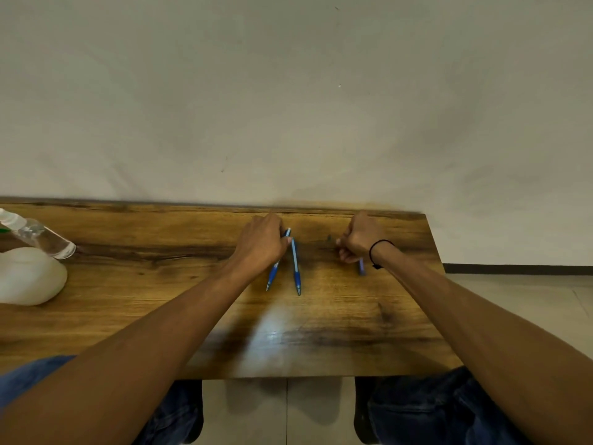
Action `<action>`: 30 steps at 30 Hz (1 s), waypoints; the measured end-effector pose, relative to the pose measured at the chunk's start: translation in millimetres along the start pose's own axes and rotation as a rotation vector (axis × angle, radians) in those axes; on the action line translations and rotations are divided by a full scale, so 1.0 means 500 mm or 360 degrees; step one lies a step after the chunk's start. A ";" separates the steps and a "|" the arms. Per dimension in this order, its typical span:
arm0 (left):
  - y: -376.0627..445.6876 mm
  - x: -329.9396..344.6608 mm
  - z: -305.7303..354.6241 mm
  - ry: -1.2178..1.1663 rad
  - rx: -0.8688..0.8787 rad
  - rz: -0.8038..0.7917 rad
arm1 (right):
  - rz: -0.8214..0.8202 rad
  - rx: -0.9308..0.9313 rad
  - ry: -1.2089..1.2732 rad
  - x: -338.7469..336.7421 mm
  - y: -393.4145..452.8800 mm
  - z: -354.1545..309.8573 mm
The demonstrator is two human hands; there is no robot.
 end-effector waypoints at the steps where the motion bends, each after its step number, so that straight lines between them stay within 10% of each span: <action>1: -0.001 0.005 -0.009 0.0035 -0.0028 -0.0029 | 0.0005 0.0027 0.0000 0.002 0.005 0.006; 20: -0.009 0.036 -0.042 0.0005 -0.0064 0.0114 | 0.0317 0.0102 -0.0558 -0.086 -0.004 0.001; 30: -0.008 0.002 -0.030 -0.0021 -0.0076 0.0241 | 0.0038 0.0180 -0.0524 -0.053 -0.024 0.024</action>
Point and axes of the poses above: each hand's wrist, its own y-axis towards the middle knuckle, its own x-axis out of the palm, z = x × y, the point moved 8 cm from there along y, towards the middle knuckle, and after that the axes turned 3 degrees about -z, right-handed, at the moved point
